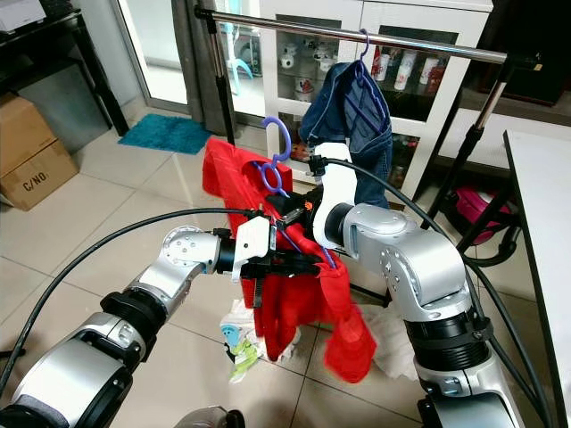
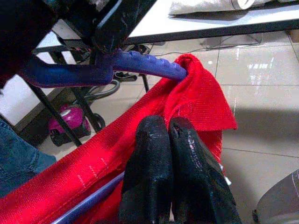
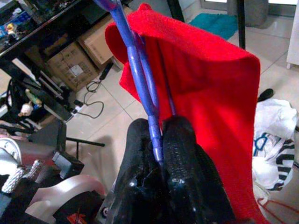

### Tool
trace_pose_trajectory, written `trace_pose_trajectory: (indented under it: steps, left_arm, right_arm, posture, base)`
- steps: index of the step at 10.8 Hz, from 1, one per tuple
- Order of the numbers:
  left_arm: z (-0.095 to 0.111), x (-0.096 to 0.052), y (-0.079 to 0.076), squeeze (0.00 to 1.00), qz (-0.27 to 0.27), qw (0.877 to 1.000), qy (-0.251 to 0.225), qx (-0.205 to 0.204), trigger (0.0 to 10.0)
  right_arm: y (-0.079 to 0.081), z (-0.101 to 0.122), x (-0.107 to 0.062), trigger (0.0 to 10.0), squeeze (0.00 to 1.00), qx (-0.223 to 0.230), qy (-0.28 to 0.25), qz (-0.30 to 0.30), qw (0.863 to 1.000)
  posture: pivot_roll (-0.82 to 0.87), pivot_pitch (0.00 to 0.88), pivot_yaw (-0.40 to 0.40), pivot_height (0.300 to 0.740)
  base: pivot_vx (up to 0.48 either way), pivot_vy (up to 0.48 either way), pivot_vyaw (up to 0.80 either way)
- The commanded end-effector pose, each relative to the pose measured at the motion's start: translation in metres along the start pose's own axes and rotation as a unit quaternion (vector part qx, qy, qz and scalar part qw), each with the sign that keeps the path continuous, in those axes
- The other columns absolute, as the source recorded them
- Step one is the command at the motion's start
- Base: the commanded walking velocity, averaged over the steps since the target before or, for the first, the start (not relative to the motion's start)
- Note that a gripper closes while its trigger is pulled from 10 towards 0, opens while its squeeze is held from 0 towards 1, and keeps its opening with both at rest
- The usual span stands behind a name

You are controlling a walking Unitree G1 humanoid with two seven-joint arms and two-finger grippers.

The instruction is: Hang hanger

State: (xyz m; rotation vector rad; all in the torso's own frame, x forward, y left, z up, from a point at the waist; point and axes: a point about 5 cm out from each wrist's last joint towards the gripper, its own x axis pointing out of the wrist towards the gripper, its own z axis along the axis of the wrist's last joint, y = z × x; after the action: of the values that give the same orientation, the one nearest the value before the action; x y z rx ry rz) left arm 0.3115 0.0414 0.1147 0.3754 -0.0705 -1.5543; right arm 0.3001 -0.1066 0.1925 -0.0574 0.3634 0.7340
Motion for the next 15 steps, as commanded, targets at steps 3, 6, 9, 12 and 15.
trace_pose_trajectory:
  steps: [3, 6, 9, 12, 15]
  left_arm:
    - [0.004, 0.000, 0.002, 0.00, -0.001, 1.000, -0.006, 0.005, 0.0]
    - [0.004, 0.000, 0.002, 0.00, -0.001, 1.000, -0.006, 0.005, 0.0]
    - [0.040, -0.006, 0.015, 0.00, 0.081, 0.990, -0.108, 0.042, 0.0]
    - [0.039, -0.008, 0.015, 0.00, 0.079, 0.991, -0.100, 0.050, 0.0]
    - [0.051, -0.020, 0.006, 0.00, 0.084, 0.988, -0.117, 0.061, 0.0]
  right_arm:
    - [0.001, 0.013, -0.002, 10.0, 0.00, -0.015, -0.025, 0.000, 1.000]
    - [0.001, 0.013, -0.002, 10.0, 0.00, -0.015, -0.025, 0.000, 1.000]
    - [-0.004, -0.010, 0.004, 10.0, 0.00, -0.013, 0.016, -0.020, 1.000]
    - [-0.005, -0.011, 0.005, 10.0, 0.00, -0.012, 0.016, -0.022, 1.000]
    - [-0.012, -0.025, 0.004, 10.0, 0.00, -0.019, 0.037, -0.039, 0.998]
  posture:
    - [-0.08, 0.002, 0.098, 0.740]
    - [-0.08, 0.002, 0.098, 0.740]
    - [-0.08, 0.003, 0.093, 0.740]
    - [-0.08, 0.001, 0.095, 0.740]
    - [-0.08, 0.000, 0.098, 0.740]
  base:
    - [0.000, 0.000, 0.00]
    - [0.000, 0.000, 0.00]
    - [0.000, 0.000, 0.00]
    - [0.000, 0.000, 0.00]
    - [0.000, 0.000, 0.00]
